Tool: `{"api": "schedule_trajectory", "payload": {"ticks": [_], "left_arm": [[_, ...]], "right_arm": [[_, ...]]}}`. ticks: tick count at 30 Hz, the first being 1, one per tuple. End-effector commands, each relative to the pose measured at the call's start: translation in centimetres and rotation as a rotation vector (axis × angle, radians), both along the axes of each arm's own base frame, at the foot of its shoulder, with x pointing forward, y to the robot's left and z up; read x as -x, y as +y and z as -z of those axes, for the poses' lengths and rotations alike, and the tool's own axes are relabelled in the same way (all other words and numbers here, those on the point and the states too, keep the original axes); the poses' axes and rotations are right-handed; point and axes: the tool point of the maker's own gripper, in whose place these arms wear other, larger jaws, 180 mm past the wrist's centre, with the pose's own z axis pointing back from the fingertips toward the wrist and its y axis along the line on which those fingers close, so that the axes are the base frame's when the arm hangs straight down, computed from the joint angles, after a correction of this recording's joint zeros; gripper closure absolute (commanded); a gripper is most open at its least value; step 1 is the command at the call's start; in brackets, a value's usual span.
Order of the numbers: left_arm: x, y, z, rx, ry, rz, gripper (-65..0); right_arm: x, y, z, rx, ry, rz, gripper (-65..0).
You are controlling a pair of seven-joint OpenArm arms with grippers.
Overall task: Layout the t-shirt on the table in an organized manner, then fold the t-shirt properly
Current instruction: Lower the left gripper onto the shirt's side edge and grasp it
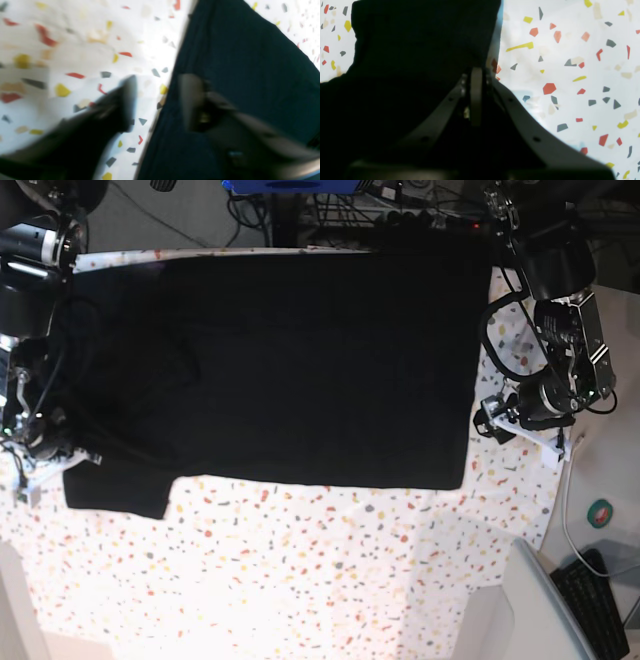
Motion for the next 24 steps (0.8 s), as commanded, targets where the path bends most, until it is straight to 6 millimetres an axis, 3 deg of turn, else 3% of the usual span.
{"api": "schedule_trajectory", "payload": {"ticks": [1,6,11,14,17,20,24], "left_arm": [[-1.5,0.8,-1.0,-0.013,-0.052,-0.017,-43.6],[-2.7,-2.5,2.1,0.030,-0.008,0.035,-41.5],[-3.3,-5.5,3.0,0.042,-0.009,0.096,-36.4],[-3.3,-6.2,3.2,0.050,-0.006,0.101,-33.2],[-3.0,-6.2,3.4,0.056,-0.002,0.096,-22.2],[-2.9,-6.1,3.4,0.056,-0.002,0.092,0.0],[-2.9,-5.0,3.0,0.037,-0.004,0.085,0.0]], "right_arm": [[-1.6,-0.9,-2.0,0.019,-0.059,0.002,0.0],[-1.6,-0.9,-2.0,0.019,-0.061,0.003,0.0],[-1.6,-0.9,-2.0,0.019,-0.061,0.003,0.0],[-1.6,-1.0,-2.0,0.021,-0.061,0.003,0.0],[-1.6,-1.0,-2.0,0.022,-0.061,0.003,0.0],[-1.6,-1.0,-2.0,0.022,-0.061,0.003,0.0],[-1.6,-1.0,-2.0,0.022,-0.061,0.003,0.0]]}}
